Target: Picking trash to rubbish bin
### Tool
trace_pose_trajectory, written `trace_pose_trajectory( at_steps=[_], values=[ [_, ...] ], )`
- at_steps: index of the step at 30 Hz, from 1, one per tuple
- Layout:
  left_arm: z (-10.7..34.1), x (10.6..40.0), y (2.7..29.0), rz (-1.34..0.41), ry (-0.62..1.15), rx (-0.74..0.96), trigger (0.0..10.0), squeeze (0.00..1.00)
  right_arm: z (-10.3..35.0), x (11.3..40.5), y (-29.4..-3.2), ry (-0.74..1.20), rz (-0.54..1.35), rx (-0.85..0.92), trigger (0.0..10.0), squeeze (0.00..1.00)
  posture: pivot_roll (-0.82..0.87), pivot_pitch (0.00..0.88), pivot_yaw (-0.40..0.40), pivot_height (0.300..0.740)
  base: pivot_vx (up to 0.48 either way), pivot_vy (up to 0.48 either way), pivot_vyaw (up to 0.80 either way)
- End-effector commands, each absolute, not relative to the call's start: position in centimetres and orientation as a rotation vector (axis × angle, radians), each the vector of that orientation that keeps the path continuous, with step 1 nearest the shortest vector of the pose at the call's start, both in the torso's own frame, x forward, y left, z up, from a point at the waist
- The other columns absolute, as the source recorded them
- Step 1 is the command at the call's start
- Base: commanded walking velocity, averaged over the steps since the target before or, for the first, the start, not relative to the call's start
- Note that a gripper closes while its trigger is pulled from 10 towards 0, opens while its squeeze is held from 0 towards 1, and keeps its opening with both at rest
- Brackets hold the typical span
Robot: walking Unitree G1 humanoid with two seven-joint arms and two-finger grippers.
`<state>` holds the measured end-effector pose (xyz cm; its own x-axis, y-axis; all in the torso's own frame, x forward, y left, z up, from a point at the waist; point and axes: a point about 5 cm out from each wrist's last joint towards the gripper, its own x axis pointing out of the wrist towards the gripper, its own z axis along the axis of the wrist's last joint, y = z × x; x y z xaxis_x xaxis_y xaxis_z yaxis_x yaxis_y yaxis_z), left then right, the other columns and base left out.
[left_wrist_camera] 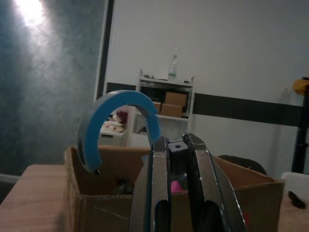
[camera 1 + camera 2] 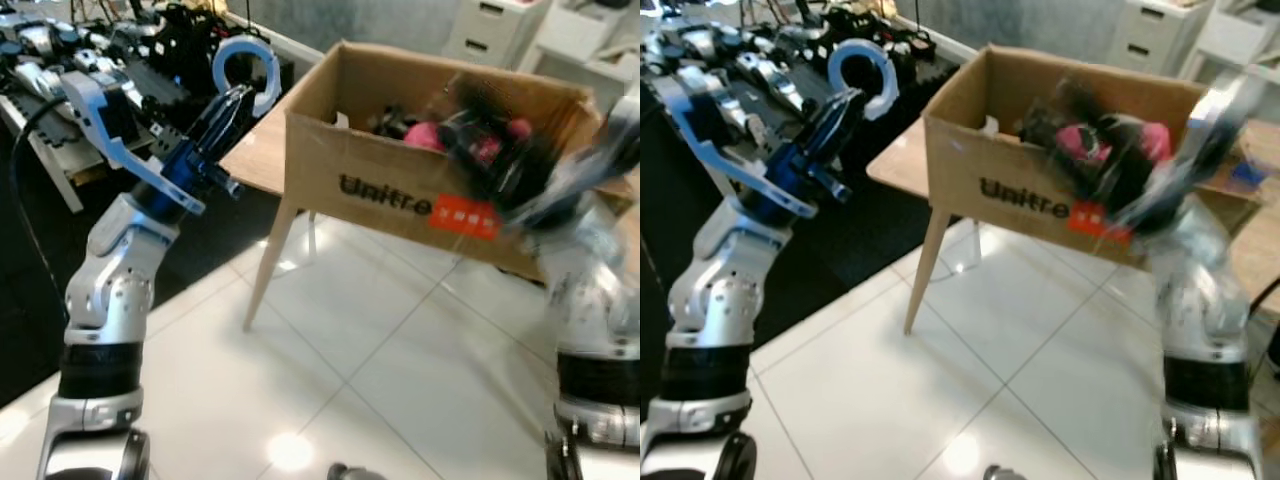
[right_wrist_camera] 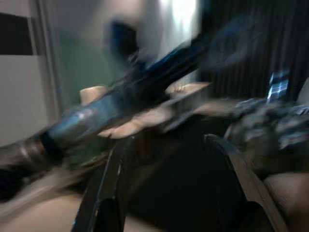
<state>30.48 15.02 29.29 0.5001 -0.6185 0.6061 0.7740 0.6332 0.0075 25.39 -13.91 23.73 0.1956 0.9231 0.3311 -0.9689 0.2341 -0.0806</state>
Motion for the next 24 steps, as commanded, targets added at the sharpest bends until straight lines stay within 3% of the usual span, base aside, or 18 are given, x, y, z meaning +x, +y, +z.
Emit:
trace_pose_trajectory(
  at_steps=[1,5,9,12,19,24],
  values=[
    [29.7,30.5,14.7,-0.872,-0.617,-0.267,10.0,0.00,21.9,23.9,-12.1,-0.215,1.481,0.152,10.0,0.00,0.04,0.101,0.010,0.740,0.000,0.000,0.00],
    [29.8,30.5,14.7,-0.870,-0.619,-0.263,10.0,0.00,19.2,24.5,-11.4,-0.085,1.440,0.113,10.0,0.00,0.04,0.099,0.010,0.740,0.000,0.000,0.00],
    [30.0,30.6,14.4,-0.872,-0.627,-0.251,10.0,0.00,11.4,27.6,-11.4,0.193,1.115,-0.001,10.0,0.00,0.04,0.096,0.007,0.740,0.000,0.000,0.00],
    [29.9,30.5,14.2,-0.887,-0.627,-0.233,10.0,0.00,8.2,28.5,-12.1,0.326,0.957,-0.039,10.0,0.00,0.04,0.095,0.005,0.740,0.000,0.000,0.00],
    [29.9,30.1,13.7,-0.927,-0.634,-0.224,10.0,0.00,4.0,29.6,-15.1,0.478,0.534,-0.027,10.0,0.00,0.03,0.091,0.006,0.740,0.373,0.000,0.00],
    [30.0,30.1,13.4,-0.950,-0.639,-0.229,10.0,0.00,0.9,28.5,-16.0,0.590,0.446,-0.008,10.0,0.00,0.03,0.091,0.006,0.740,0.450,0.000,-0.63]
  ],
)
